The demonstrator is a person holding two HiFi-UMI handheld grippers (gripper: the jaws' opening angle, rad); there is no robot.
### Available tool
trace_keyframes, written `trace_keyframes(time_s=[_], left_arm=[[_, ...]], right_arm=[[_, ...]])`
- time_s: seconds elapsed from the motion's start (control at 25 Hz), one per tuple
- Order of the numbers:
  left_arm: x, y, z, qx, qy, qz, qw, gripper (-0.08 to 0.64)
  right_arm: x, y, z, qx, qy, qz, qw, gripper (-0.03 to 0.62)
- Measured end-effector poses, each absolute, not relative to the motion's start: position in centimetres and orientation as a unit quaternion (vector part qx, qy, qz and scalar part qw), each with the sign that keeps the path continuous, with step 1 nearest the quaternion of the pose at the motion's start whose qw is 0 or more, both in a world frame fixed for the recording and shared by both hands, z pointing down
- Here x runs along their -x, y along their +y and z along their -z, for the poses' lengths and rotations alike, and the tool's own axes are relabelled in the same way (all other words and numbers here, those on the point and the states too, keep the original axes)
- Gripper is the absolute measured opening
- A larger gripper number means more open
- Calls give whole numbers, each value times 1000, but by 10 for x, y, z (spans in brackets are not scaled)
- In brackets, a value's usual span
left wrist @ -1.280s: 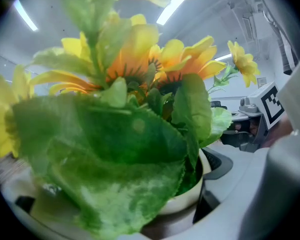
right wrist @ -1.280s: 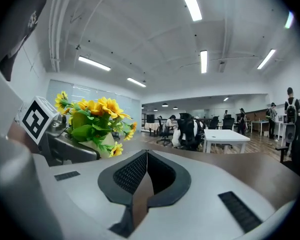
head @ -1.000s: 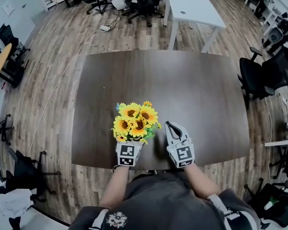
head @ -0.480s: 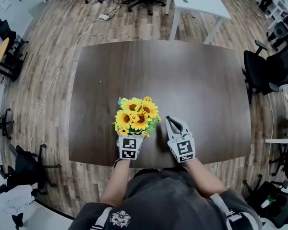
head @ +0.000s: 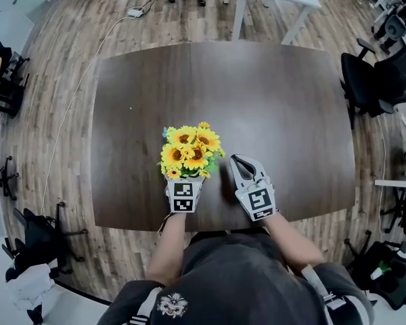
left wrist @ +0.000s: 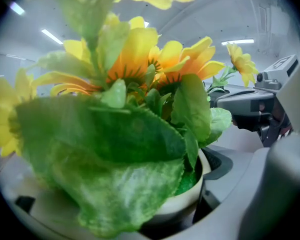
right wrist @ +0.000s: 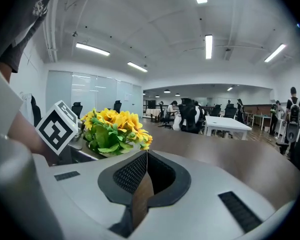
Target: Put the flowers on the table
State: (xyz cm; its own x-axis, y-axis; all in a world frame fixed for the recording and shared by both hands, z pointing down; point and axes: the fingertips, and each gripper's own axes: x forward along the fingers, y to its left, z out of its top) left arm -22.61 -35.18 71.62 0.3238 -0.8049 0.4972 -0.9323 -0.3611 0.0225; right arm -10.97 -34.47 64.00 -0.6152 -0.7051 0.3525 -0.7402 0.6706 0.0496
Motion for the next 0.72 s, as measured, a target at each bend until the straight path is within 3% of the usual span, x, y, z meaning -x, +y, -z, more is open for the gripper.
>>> trace_keyframes(time_s=[0.72], left_arm=[[226, -362, -734, -788, -560, -190, 173, 551]], right_arm=[[102, -358, -646, -416, -892, -78, 158, 23]])
